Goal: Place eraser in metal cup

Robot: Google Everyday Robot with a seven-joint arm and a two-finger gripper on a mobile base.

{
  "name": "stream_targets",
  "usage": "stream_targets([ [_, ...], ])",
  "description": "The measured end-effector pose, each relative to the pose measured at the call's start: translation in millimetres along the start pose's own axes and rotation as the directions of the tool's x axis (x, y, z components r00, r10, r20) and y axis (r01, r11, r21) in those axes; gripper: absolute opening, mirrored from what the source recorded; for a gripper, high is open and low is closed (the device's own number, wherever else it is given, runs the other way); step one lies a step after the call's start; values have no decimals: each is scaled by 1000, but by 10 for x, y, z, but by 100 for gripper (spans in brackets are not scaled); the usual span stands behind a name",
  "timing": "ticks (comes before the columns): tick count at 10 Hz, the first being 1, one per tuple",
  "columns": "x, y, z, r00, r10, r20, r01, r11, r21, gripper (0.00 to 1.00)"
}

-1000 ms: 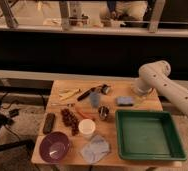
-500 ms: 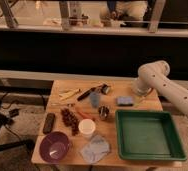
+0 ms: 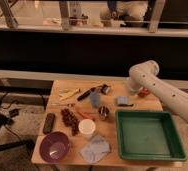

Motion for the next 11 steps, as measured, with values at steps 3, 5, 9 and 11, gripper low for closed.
stream_targets([
  [3, 40, -31, 133, 1000, 3, 5, -3, 1000, 7, 80],
  [5, 111, -62, 239, 1000, 20, 9, -20, 1000, 14, 80],
  [9, 131, -179, 356, 1000, 25, 8, -25, 999, 41, 80],
  [11, 115, -207, 420, 1000, 23, 8, -23, 999, 40, 80],
])
